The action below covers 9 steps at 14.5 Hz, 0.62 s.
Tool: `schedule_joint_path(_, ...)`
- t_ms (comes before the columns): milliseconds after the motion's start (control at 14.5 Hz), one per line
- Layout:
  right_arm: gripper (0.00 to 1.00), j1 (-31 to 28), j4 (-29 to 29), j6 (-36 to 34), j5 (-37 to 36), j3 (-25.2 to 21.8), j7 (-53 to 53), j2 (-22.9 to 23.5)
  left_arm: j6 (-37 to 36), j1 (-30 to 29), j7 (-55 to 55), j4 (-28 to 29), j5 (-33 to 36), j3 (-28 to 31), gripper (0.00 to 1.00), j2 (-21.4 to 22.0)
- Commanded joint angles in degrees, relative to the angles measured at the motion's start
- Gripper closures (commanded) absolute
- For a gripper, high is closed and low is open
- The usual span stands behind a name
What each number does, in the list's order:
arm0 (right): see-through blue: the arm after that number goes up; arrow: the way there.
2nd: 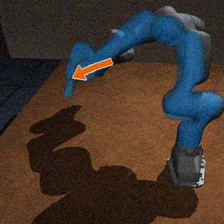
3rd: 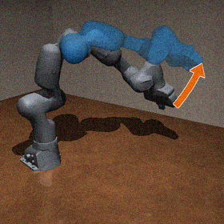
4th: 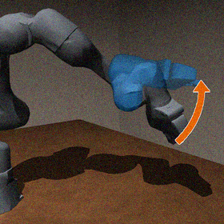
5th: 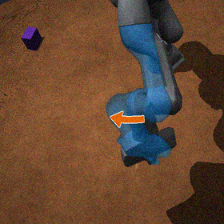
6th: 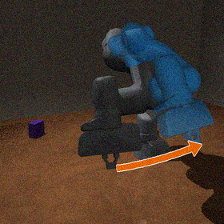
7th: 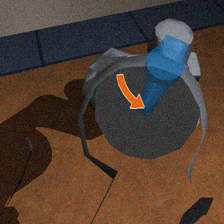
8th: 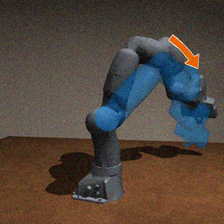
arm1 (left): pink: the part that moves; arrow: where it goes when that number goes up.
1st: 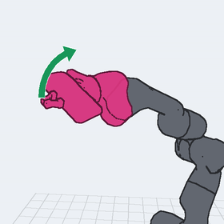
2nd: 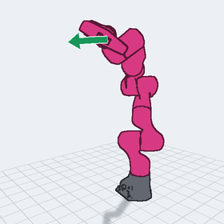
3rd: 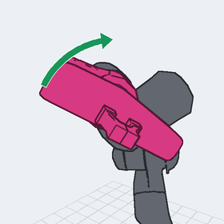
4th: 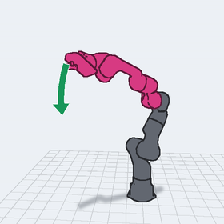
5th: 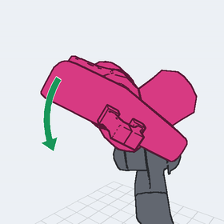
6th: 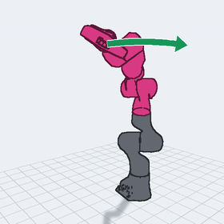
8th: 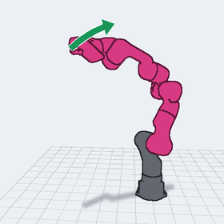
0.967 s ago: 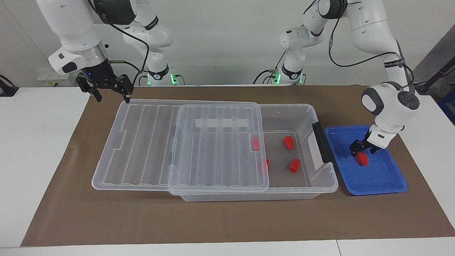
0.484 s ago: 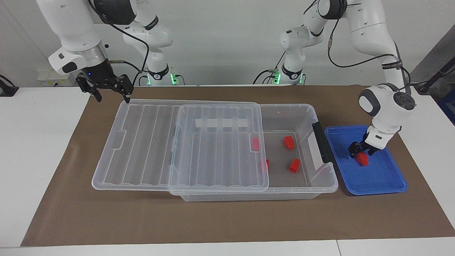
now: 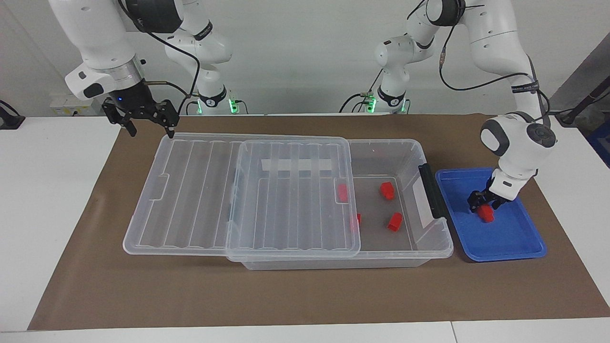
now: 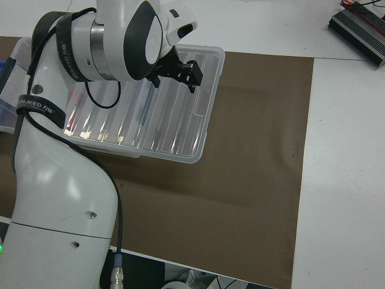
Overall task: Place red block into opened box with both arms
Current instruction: 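Close the left gripper on the red block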
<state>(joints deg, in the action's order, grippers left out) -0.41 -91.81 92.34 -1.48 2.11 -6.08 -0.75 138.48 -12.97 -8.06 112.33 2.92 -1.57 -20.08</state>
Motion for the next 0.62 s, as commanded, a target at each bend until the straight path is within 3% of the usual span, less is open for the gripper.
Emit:
schedule_joint_path(0,0.00,-0.3,-1.2,-0.1,0.0,0.2,-0.8,-1.1,1.5,0.5,0.9,1.1,0.6,0.3,0.35,0.3)
schedule_joint_path(345,0.00,-0.3,-1.2,-0.1,0.0,0.2,-0.8,-1.0,1.4,0.5,0.9,1.0,0.6,0.3,0.63,0.3)
schedule_joint_path(553,0.00,-0.3,-1.2,-0.1,0.1,0.2,-0.8,-1.0,0.3,0.6,0.9,0.4,0.6,0.3,0.70,0.2)
